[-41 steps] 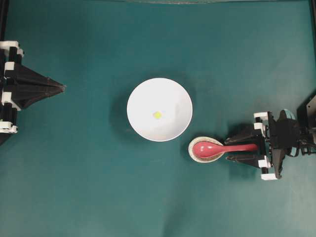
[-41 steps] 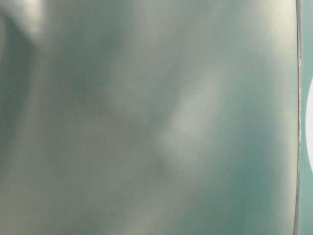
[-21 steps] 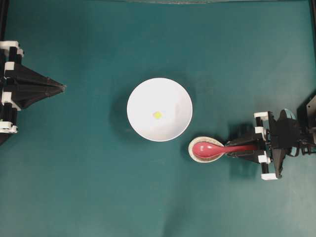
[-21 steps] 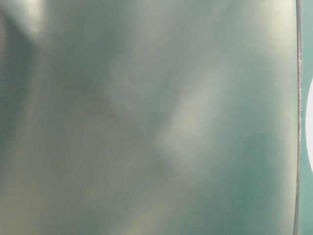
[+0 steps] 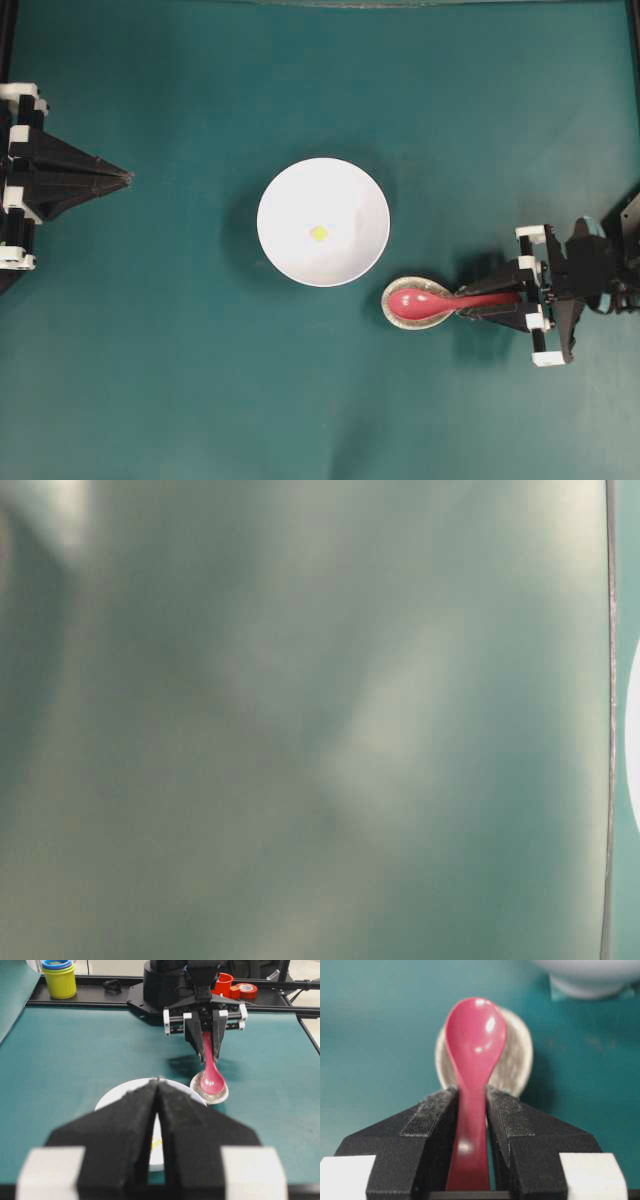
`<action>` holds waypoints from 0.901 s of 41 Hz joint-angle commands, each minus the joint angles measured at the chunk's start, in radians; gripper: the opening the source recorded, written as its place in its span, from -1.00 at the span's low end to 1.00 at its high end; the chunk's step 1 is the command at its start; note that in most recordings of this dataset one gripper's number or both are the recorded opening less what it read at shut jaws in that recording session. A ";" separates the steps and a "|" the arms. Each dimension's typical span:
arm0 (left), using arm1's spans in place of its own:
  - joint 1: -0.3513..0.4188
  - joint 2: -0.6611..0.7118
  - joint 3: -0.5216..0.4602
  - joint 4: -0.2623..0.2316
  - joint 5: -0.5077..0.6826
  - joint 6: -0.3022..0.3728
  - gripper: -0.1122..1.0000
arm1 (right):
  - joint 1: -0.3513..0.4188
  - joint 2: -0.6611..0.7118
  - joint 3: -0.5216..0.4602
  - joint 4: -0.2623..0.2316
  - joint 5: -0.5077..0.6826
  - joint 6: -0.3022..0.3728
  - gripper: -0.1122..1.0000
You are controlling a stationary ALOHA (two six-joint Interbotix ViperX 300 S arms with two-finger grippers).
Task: Scoop the yellow hexagonal prism block from the bowl with a spoon using the right arm.
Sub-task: 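Lift the red spoon and swing its bowl over the white bowl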
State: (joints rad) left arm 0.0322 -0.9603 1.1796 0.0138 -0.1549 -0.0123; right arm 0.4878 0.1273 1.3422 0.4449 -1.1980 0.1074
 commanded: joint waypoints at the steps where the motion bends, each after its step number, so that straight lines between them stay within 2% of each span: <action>1: 0.002 0.008 -0.017 0.003 -0.011 0.002 -0.77 | -0.006 -0.077 0.000 0.003 0.006 -0.009 -0.34; 6: 0.002 0.008 -0.017 0.003 -0.014 0.006 -0.77 | -0.028 -0.161 -0.003 0.003 0.054 -0.032 -0.34; 12: 0.002 0.008 -0.018 0.003 -0.017 0.012 -0.77 | -0.074 -0.281 -0.023 0.003 0.186 -0.097 -0.34; 26: 0.002 0.008 -0.017 0.005 -0.029 0.014 -0.77 | -0.268 -0.500 -0.152 0.000 0.634 -0.291 -0.34; 37: 0.002 0.008 -0.017 0.005 -0.025 0.014 -0.77 | -0.410 -0.538 -0.290 -0.009 0.979 -0.374 -0.34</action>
State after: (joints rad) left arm 0.0322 -0.9618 1.1812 0.0153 -0.1749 0.0000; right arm 0.1089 -0.3973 1.1029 0.4433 -0.2991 -0.2577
